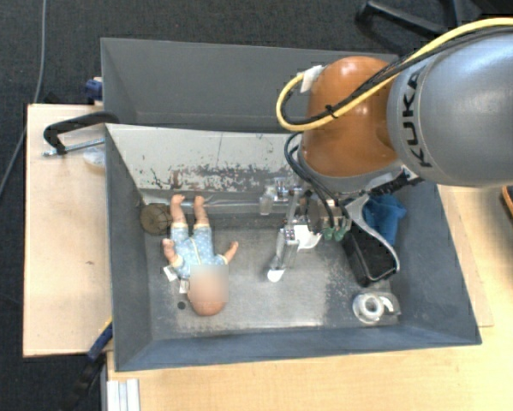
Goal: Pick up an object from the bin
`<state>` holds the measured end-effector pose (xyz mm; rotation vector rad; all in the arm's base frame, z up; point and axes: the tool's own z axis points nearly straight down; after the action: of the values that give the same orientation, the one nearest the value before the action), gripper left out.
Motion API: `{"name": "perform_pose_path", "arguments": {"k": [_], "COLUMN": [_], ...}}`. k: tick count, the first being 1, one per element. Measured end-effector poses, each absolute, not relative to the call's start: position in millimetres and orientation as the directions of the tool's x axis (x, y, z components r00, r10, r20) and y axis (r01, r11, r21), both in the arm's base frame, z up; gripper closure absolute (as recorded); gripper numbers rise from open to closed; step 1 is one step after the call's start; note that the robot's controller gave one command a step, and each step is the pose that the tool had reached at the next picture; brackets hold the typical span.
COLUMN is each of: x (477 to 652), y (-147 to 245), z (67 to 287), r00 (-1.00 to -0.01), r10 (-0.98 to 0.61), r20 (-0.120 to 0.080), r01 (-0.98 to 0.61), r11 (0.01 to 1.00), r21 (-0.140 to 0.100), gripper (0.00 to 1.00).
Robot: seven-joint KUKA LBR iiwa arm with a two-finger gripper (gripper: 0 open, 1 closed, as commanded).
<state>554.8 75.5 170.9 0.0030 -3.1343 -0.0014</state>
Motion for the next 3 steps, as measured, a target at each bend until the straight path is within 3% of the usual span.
{"name": "perform_pose_path", "arguments": {"k": [1, 2, 3], "x": [556.7, 575.3, 588.7], "y": [75.1, 29.8, -50.0], "z": [175.7, 123.0, 126.8], "r00": [-1.000, -0.991, -0.981], "r10": [0.000, -0.131, -0.196], "r20": [-0.002, -0.001, -0.007], "r01": [0.000, -0.131, -0.196], "r11": [1.000, 0.991, 0.981], "r21": [0.002, 0.002, 0.001], "gripper": [0.00, 0.00, 0.00]}}
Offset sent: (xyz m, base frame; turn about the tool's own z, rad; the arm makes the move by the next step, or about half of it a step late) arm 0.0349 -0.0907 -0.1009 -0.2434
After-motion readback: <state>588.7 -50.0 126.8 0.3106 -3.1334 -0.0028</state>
